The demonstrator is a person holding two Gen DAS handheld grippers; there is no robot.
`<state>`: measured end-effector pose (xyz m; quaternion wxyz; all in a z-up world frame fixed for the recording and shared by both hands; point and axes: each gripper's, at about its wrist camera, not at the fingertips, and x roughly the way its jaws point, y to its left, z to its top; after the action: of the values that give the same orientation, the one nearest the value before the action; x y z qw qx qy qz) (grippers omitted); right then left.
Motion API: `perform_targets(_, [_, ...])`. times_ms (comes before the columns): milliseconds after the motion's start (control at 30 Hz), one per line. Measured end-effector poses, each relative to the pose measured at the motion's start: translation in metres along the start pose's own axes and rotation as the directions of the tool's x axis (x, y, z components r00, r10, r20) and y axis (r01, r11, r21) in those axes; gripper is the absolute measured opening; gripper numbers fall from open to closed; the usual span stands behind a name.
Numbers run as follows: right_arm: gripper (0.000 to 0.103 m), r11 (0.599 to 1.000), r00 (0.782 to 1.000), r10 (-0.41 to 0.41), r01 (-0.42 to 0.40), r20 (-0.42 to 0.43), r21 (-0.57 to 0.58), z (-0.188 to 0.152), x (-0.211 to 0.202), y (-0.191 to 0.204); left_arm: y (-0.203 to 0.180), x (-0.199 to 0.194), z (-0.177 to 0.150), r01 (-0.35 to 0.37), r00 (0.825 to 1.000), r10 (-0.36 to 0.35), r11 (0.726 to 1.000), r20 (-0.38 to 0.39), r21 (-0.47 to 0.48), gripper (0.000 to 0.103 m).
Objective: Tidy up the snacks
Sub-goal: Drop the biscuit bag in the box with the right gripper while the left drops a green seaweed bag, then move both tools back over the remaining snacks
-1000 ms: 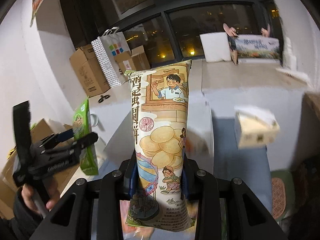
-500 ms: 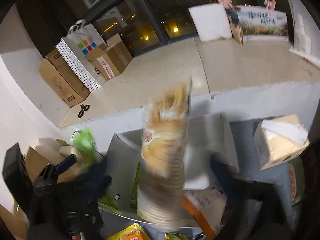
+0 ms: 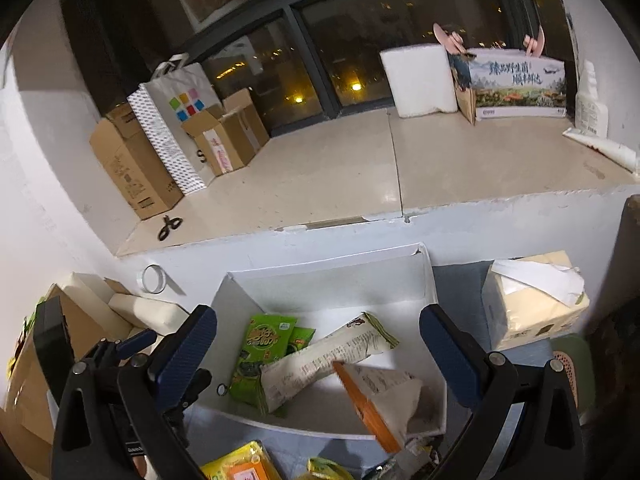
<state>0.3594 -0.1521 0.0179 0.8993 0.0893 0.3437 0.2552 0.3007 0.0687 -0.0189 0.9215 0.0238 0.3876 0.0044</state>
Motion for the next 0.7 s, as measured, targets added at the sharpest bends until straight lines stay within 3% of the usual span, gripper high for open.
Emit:
perform_targets(167, [0.103, 0.996, 0.998, 0.030, -0.026, 0.049, -0.087, -0.030, -0.040, 0.006, -0.007, -0.052, -0.040, 0.011, 0.999, -0.011, 1.000, 0.043, 0.004, 0.103])
perform_targets(433, [0.103, 0.985, 0.994, 0.092, -0.082, 0.061, -0.153, -0.098, -0.101, 0.008, -0.013, -0.114, -0.093, 0.116, 0.990, -0.112, 0.993, 0.087, -0.034, 0.103])
perform_targets(533, [0.103, 0.983, 0.994, 0.085, -0.073, 0.067, -0.166, -0.134, -0.123, 0.007, -0.015, -0.130, -0.111, 0.134, 0.987, -0.127, 0.989, 0.102, -0.064, 0.103])
perform_targets(700, [0.103, 0.987, 0.995, 0.087, -0.081, 0.039, -0.137, -0.196, -0.137, 0.000, -0.016, -0.141, -0.145, 0.220, 0.974, -0.211, 0.967, 0.085, -0.131, 0.103])
